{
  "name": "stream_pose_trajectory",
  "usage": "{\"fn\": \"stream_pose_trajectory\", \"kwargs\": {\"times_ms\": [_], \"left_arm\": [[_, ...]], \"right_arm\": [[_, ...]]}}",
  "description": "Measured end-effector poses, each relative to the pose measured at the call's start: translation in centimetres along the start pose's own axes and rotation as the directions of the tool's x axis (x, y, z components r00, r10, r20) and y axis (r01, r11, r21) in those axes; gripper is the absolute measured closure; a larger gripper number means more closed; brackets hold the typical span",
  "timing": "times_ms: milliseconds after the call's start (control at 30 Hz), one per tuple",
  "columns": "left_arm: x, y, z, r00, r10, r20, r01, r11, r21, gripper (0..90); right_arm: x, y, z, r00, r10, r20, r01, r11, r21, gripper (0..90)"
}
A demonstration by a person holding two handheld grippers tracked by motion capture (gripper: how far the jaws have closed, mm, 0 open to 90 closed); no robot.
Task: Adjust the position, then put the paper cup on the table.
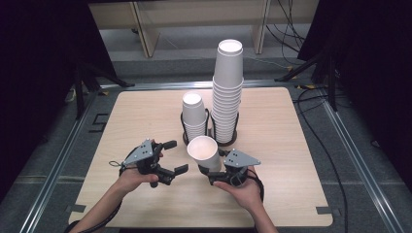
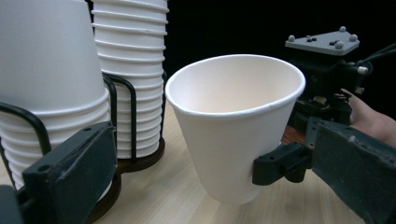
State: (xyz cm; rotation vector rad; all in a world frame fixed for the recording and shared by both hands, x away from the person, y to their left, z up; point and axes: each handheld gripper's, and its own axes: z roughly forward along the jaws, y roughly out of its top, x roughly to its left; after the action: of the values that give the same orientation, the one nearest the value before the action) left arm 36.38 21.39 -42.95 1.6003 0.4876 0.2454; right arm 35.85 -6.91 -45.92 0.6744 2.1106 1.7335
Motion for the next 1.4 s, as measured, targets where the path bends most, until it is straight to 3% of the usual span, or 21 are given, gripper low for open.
{"fn": "stream_pose_trajectory", "kwargs": {"times_ms": [133,167,300,333,433,567,733,767,800,833,867,967,1033,1100,1133,1167,1233,1367,1400], "left_arm": [[-0.1,-0.1,0.1,0.9996,-0.027,-0.004,0.027,0.9995,-0.014,0.0],[-0.2,-0.1,0.1,0.9991,-0.041,-0.002,0.041,0.9989,-0.021,0.0],[-0.4,-0.1,0.4,0.9977,-0.067,0.006,0.067,0.9973,-0.031,0.0],[-0.5,0.0,0.6,0.9969,-0.077,0.011,0.078,0.9964,-0.035,0.0],[-0.7,0.1,0.9,0.9964,-0.083,0.013,0.084,0.9958,-0.038,0.0],[-1.2,0.0,1.7,0.9955,-0.093,0.020,0.094,0.9950,-0.035,0.0],[-1.5,-0.1,2.6,0.9947,-0.098,0.031,0.099,0.9948,-0.027,0.0],[-1.5,0.0,2.8,0.9954,-0.092,0.026,0.092,0.9954,-0.024,0.0],[-1.5,0.0,2.9,0.9950,-0.098,0.020,0.099,0.9947,-0.027,0.0],[-1.5,0.0,2.9,0.9950,-0.098,0.020,0.099,0.9947,-0.027,0.0],[-1.4,-0.1,3.3,0.9940,-0.109,0.007,0.109,0.9936,-0.030,0.0],[-1.5,-0.1,3.5,0.9944,-0.106,0.001,0.106,0.9940,-0.030,0.0],[-1.5,-0.1,3.7,0.9949,-0.101,-0.006,0.101,0.9946,-0.027,0.0],[-1.6,-0.1,3.8,0.9943,-0.105,-0.015,0.105,0.9942,-0.023,0.0],[-1.6,-0.1,3.9,0.9950,-0.098,-0.016,0.098,0.9951,-0.016,0.0],[-1.6,-0.1,3.9,0.9950,-0.098,-0.016,0.098,0.9951,-0.016,0.0],[-1.6,-0.1,3.9,0.9958,-0.090,-0.019,0.090,0.9959,-0.001,0.0],[-1.5,-0.1,4.0,0.9967,-0.077,-0.025,0.077,0.9969,0.017,1.9],[-1.5,0.0,4.0,0.9971,-0.069,-0.033,0.070,0.9972,0.028,2.6]], "right_arm": [[0.0,-0.1,0.1,0.9996,-0.010,0.025,0.011,1.000,-0.018,22.5],[0.3,-0.2,0.0,0.9996,0.019,0.021,-0.018,1.000,-0.018,22.5],[0.2,-0.2,0.2,0.9993,0.004,0.038,-0.002,0.999,-0.032,22.5],[0.4,-0.1,0.4,0.9990,0.038,0.024,-0.038,0.999,-0.030,22.5],[0.3,0.0,0.6,0.9994,0.025,0.024,-0.024,0.999,-0.037,22.5],[0.5,0.0,0.7,0.9983,0.057,0.012,-0.056,0.998,-0.030,22.5],[0.6,0.0,0.8,0.9990,0.041,0.019,-0.041,0.999,-0.035,22.4],[0.5,0.0,0.9,0.9995,0.019,0.025,-0.017,0.999,-0.044,22.5],[0.8,0.0,0.9,0.9986,0.051,0.015,-0.050,0.998,-0.034,22.5],[0.7,0.0,0.9,0.9994,0.018,0.030,-0.017,0.999,-0.033,22.5],[0.9,0.0,1.1,0.9992,0.029,0.027,-0.028,0.999,-0.042,22.5],[1.1,-0.1,1.2,0.9992,0.038,0.015,-0.037,0.999,-0.029,22.5],[1.3,-0.2,1.4,0.9998,0.014,0.014,-0.013,0.999,-0.030,22.4],[1.7,-0.2,1.4,0.9992,0.036,0.016,-0.035,0.999,-0.008,22.3],[1.5,-0.3,1.6,0.9982,-0.039,0.045,0.040,0.999,-0.020,22.2],[1.8,-0.4,1.7,0.9993,0.000,0.038,0.000,1.000,-0.018,22.2],[1.7,-0.5,1.7,0.9989,-0.020,0.042,0.020,1.000,-0.021,22.2],[1.8,-0.6,1.9,0.9987,-0.017,0.049,0.018,1.000,-0.017,21.8],[1.9,-0.6,1.9,0.9992,0.004,0.040,-0.004,1.000,-0.001,21.3]]}}
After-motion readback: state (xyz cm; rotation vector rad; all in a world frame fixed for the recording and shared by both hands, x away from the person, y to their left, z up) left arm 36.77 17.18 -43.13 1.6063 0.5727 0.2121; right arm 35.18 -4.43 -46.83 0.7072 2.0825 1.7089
